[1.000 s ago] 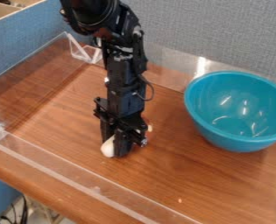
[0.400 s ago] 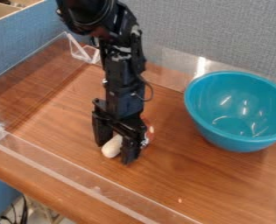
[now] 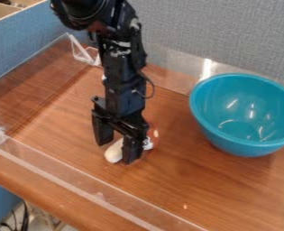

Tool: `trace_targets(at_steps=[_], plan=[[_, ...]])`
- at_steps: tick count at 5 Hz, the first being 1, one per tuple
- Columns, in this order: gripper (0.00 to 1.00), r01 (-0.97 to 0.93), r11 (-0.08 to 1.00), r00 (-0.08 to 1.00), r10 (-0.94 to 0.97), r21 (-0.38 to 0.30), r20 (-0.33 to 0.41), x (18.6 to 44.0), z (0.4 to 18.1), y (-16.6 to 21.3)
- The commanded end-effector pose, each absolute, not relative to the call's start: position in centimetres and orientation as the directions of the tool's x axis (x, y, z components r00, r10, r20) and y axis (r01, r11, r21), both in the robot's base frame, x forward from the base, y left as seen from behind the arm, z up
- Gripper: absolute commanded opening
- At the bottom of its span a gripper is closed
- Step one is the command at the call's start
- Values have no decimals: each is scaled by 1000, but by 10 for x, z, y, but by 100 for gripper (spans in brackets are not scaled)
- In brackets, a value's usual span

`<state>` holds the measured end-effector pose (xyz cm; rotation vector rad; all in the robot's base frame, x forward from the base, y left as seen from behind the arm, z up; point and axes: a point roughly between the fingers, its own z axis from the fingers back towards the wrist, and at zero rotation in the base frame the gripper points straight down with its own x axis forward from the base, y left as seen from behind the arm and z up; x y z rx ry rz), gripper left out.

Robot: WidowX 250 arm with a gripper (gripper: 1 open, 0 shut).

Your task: Remove the mushroom from inside the blue bowl and put it on the table

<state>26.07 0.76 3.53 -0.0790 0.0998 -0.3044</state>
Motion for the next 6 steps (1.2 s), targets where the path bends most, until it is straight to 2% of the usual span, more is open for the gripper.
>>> trace_targets(at_steps=[1, 6], plan=[[100, 284, 957, 958, -286, -66, -24, 267, 49, 13], [100, 259, 964, 965, -261, -58, -25, 271, 35, 14]])
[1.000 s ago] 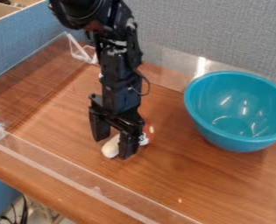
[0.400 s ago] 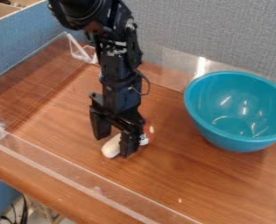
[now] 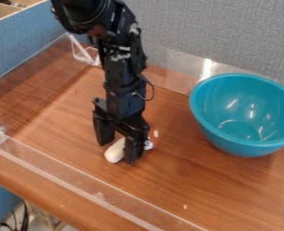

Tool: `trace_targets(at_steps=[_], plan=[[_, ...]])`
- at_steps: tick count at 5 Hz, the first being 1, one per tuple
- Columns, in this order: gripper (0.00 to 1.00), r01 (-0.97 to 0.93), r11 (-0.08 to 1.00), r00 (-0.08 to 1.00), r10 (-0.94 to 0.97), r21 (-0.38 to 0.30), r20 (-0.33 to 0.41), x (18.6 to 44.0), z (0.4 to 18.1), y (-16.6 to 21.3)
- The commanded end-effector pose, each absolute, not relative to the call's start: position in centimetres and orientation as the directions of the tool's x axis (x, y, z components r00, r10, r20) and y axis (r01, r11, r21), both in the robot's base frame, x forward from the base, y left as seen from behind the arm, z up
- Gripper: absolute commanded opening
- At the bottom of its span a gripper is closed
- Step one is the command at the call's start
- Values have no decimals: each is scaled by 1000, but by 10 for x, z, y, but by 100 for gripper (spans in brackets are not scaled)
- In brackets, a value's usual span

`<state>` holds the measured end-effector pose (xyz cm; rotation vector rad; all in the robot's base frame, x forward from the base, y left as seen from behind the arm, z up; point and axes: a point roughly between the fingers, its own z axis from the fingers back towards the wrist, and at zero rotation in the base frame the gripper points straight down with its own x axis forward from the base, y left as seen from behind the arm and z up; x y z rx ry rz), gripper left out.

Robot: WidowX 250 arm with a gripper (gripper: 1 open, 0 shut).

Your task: Remove the mushroom from inside the blue bowl and put it on the table

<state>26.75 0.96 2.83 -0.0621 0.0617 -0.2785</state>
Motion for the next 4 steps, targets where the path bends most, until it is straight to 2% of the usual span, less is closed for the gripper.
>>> trace_targets(at_steps=[1, 4], plan=[[100, 256, 965, 966, -257, -56, -23, 271, 35, 15], [100, 245, 968, 969, -246, -48, -20, 270, 33, 17]])
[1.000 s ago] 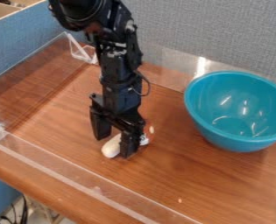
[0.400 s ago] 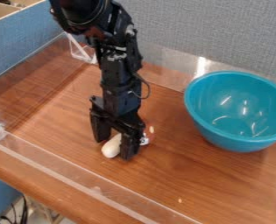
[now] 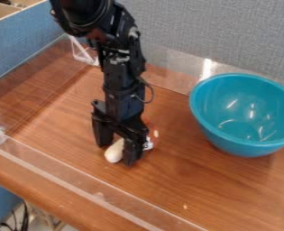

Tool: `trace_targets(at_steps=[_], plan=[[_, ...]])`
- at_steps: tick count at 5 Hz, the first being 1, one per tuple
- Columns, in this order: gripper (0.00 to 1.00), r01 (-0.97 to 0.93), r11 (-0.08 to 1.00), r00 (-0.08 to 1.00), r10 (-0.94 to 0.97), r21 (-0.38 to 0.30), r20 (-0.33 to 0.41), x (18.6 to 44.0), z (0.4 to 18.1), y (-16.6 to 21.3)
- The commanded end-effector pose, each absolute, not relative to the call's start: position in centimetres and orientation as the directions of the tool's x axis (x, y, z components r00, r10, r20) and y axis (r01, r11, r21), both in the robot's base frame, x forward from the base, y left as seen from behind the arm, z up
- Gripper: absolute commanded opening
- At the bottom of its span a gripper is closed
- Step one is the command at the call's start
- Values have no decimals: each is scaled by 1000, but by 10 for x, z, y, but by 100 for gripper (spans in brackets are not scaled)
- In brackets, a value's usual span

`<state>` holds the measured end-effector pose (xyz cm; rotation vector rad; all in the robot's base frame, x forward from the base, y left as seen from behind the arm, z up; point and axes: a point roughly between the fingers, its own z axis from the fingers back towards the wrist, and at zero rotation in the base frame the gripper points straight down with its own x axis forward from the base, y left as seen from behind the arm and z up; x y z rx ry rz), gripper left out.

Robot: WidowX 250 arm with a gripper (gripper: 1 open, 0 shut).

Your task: Remove the mushroom from inside the blue bowl and put it on the table

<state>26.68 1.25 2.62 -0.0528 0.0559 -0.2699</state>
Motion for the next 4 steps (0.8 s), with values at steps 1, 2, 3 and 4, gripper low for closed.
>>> trace_targets(at_steps=[1, 2, 3, 4], plan=[[100, 241, 969, 970, -242, -45, -19, 270, 33, 17], [100, 239, 970, 971, -240, -43, -19, 270, 32, 18], [100, 237, 971, 971, -238, -40, -19, 270, 31, 18], [0, 235, 971, 972, -236, -38, -19, 270, 31, 18]])
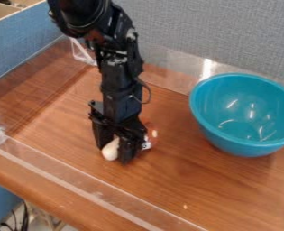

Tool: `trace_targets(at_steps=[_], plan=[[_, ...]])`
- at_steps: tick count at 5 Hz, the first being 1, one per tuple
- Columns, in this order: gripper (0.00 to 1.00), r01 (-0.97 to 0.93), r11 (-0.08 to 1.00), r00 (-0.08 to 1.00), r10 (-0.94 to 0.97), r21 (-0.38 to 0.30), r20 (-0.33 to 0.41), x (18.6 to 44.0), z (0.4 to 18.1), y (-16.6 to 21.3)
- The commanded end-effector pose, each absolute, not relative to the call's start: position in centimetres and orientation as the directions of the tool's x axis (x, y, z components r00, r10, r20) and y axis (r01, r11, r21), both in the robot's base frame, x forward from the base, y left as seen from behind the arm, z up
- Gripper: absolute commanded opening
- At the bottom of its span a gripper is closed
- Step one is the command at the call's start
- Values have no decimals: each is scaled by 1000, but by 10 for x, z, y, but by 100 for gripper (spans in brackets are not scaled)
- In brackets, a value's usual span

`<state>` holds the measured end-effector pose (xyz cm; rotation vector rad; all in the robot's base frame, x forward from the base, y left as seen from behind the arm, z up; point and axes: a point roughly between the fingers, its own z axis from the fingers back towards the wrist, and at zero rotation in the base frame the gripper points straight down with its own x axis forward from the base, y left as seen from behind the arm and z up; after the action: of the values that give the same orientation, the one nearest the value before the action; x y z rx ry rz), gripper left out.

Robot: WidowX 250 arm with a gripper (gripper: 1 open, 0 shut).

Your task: Remove the mushroom from inside the blue bowl and put it on the table

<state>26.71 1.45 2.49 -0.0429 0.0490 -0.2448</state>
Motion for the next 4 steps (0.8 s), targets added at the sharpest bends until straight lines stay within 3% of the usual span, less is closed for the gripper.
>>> trace_targets(at_steps=[1, 2, 3, 4], plan=[[100, 228, 973, 973, -229, -37, -16, 269, 33, 19], [0, 227, 973, 974, -227, -31, -11, 268, 37, 19], [100, 223, 974, 975, -224, -28, -7, 267, 40, 19], [100, 219, 975, 976, -219, -25, -4, 267, 43, 19]])
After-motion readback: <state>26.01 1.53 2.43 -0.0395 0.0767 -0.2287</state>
